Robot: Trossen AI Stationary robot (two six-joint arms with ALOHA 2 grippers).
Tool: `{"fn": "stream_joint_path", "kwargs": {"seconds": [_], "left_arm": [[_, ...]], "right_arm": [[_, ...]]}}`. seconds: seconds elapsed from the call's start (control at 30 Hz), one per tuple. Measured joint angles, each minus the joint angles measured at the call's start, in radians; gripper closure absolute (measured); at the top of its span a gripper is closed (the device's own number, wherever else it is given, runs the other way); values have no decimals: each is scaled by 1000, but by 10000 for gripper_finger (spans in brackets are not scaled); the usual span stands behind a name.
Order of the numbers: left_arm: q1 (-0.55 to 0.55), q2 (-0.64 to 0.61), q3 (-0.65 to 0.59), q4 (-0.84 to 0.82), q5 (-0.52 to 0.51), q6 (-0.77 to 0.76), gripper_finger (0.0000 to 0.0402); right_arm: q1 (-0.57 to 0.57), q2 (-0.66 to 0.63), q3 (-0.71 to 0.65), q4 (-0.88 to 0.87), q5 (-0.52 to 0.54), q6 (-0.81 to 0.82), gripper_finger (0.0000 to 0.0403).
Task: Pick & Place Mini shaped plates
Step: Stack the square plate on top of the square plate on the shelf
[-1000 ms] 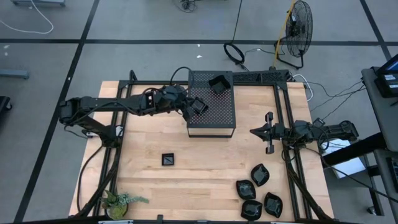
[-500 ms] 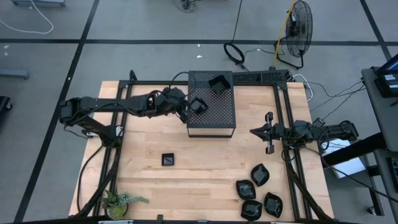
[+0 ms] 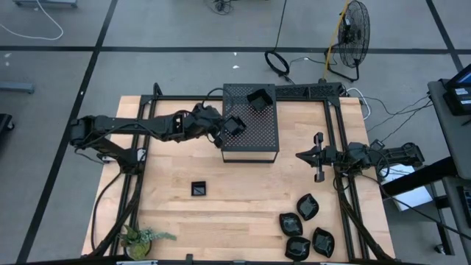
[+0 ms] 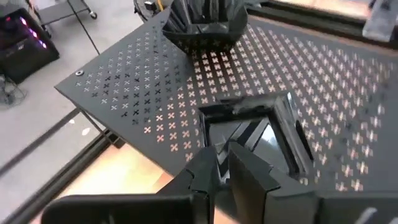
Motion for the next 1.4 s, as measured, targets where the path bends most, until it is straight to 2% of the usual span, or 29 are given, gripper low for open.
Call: {"fn": "stream_joint_path", "kwargs": {"seconds": [0.1, 0.23, 0.33, 0.5, 0.63, 1.07, 1.27, 1.4], "left_arm": [[-25, -12, 0, -2, -25, 66, 355], [-89, -32, 1, -6, -139, 116, 387], [-130, -29, -1, -49, -212, 68, 395], [-153, 12, -1, -122, -237, -12, 398], [-149, 42, 1, -105, -291, -42, 397], [-82, 77, 0, -41, -305, -43, 396], [-76, 77, 0, 47, -227, -20, 392], [-76, 77, 0, 56, -220, -19, 396]], "right_arm": [[0, 0, 0, 0, 0, 0, 403], [0, 0, 0, 0, 0, 0, 403], [0, 0, 0, 0, 0, 0, 403], [0, 0, 0, 0, 0, 0, 403], [0, 0, 0, 1, 0, 0, 403], [0, 0, 0, 0, 0, 0, 403], [0, 0, 0, 0, 0, 0, 403], [0, 0, 0, 0, 0, 0, 403]]}}
